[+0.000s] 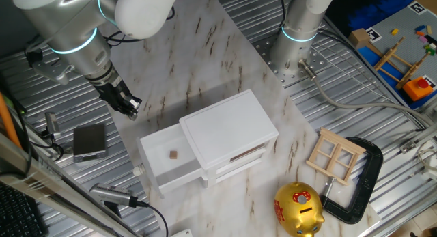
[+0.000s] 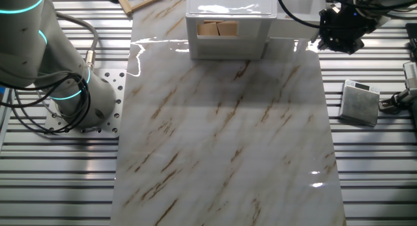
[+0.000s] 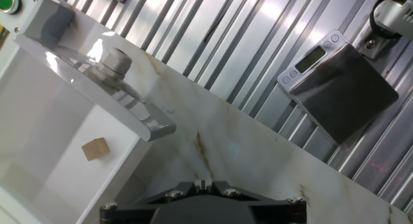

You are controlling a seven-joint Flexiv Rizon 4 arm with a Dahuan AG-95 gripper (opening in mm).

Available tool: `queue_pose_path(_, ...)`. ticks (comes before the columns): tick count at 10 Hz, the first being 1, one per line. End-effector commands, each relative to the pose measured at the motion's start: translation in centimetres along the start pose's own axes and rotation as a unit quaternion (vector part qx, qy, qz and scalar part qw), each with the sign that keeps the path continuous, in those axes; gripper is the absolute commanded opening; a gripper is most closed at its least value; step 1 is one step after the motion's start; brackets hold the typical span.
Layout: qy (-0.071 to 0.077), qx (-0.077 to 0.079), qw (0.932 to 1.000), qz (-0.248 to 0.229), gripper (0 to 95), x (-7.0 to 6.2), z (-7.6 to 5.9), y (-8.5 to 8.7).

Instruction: Put things in the drawer

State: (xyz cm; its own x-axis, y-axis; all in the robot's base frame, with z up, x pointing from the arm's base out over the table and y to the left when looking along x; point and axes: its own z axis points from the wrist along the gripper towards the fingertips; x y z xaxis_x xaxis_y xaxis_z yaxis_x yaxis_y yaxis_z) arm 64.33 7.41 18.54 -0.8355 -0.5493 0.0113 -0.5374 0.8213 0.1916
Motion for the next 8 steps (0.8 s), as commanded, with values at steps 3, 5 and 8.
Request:
queue_pose_path(3, -0.008, 0.003, 1.0000, -0.002, 0.0, 0.01, 0.01, -0.01)
queue_pose_path(5, -0.011, 0.007, 0.9999, 0.002, 0.0, 0.01, 0.01, -0.01)
queue_pose_path(8, -0.023, 0.012, 0.9996, 0.003, 0.0, 0.01, 0.01, -0.01)
